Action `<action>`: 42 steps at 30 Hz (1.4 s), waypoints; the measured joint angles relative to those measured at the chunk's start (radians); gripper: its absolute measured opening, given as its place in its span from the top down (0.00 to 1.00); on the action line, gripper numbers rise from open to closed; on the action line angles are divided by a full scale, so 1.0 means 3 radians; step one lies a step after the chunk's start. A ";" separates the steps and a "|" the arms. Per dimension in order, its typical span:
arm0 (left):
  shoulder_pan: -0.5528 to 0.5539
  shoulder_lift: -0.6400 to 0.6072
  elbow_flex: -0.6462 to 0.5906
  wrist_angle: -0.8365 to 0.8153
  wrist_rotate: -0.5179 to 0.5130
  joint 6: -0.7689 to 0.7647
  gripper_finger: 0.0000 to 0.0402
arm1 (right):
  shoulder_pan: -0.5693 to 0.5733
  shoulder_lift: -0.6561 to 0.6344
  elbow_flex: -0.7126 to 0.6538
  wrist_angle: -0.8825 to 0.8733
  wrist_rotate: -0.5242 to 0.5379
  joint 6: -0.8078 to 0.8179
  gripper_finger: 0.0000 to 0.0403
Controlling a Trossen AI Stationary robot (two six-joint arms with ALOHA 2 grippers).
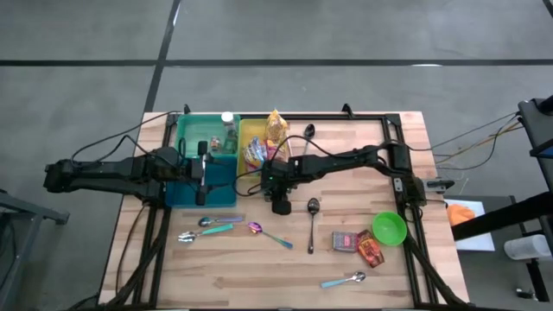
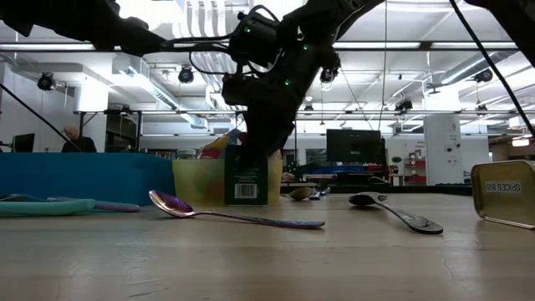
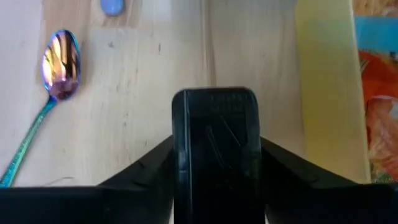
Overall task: Pick & Place Food Item
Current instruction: Put the green spice can into the green bin
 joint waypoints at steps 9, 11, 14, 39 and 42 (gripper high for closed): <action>0.0000 0.0000 0.0000 0.0000 0.0000 0.0006 0.31 | 0.0002 -0.0008 0.0001 0.0013 -0.0001 -0.0001 0.39; 0.0000 0.0000 0.0000 0.0000 0.0000 0.0008 0.31 | 0.0002 -0.0011 0.0001 0.0013 -0.0001 -0.0001 0.38; 0.0000 0.0000 0.0000 0.0000 0.0000 0.0008 0.31 | 0.0002 -0.0064 0.0001 0.0013 -0.0002 -0.0001 0.38; 0.0000 -0.0001 0.0000 -0.0056 0.0000 -0.0002 0.31 | 0.0010 -0.1674 -0.1711 0.1966 -0.0007 -0.0060 0.38; -0.0001 0.0003 0.0000 -0.0104 0.0000 -0.0002 0.31 | 0.0010 -0.1998 -0.2132 0.2299 0.0082 -0.0061 0.38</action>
